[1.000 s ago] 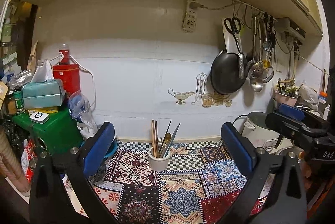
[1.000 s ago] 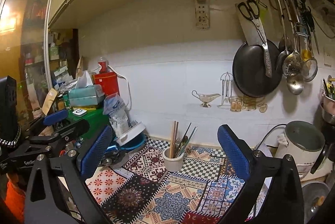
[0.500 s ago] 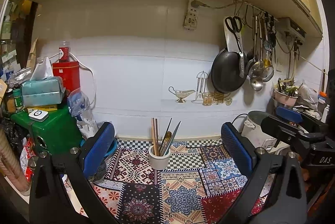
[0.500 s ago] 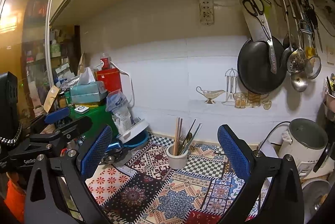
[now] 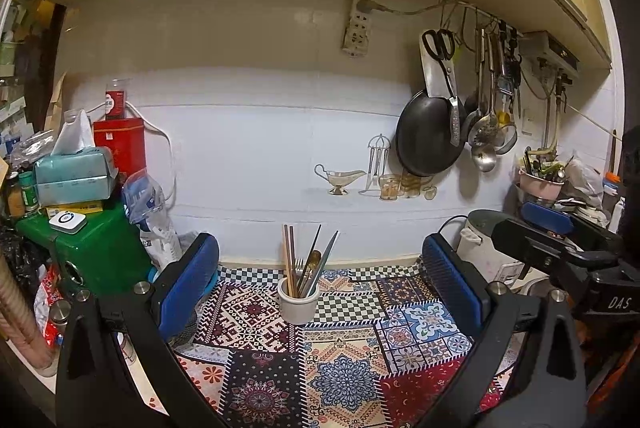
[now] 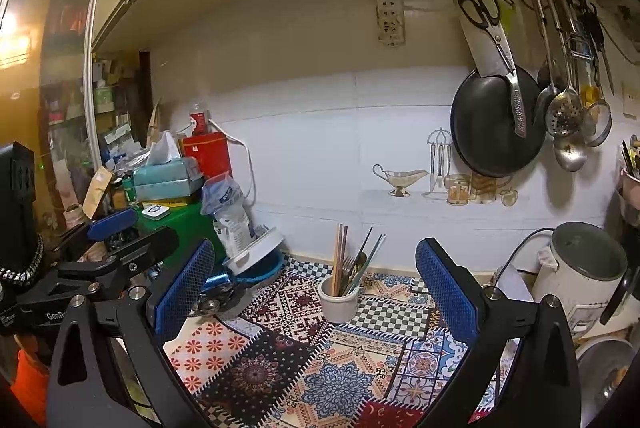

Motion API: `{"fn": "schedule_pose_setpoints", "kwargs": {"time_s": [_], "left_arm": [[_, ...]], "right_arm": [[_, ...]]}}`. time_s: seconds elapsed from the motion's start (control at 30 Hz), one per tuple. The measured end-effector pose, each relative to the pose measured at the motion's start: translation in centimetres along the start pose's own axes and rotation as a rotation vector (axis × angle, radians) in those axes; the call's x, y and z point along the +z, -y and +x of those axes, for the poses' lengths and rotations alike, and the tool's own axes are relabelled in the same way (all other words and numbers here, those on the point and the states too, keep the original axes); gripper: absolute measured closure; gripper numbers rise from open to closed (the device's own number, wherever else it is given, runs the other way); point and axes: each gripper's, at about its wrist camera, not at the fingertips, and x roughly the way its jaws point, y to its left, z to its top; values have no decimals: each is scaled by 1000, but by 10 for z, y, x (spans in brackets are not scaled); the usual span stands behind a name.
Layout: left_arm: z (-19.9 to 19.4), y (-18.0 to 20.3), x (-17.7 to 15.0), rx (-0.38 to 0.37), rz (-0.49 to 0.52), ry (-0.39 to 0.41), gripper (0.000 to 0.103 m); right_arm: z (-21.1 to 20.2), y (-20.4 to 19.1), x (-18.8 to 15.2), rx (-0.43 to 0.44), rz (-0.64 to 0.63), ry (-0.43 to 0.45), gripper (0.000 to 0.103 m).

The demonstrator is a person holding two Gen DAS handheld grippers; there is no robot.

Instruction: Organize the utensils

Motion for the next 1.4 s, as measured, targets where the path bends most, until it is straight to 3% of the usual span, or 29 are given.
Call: {"fn": "schedule_pose_setpoints", "kwargs": {"time_s": [0.73, 1.4], "left_arm": [[-1, 3, 3, -5, 9, 30, 1], [15, -1, 3, -28, -9, 5, 1]], "right_arm": [[-6, 2, -1, -19, 10, 10, 2], [4, 9, -1, -47, 26, -5, 2]]}}
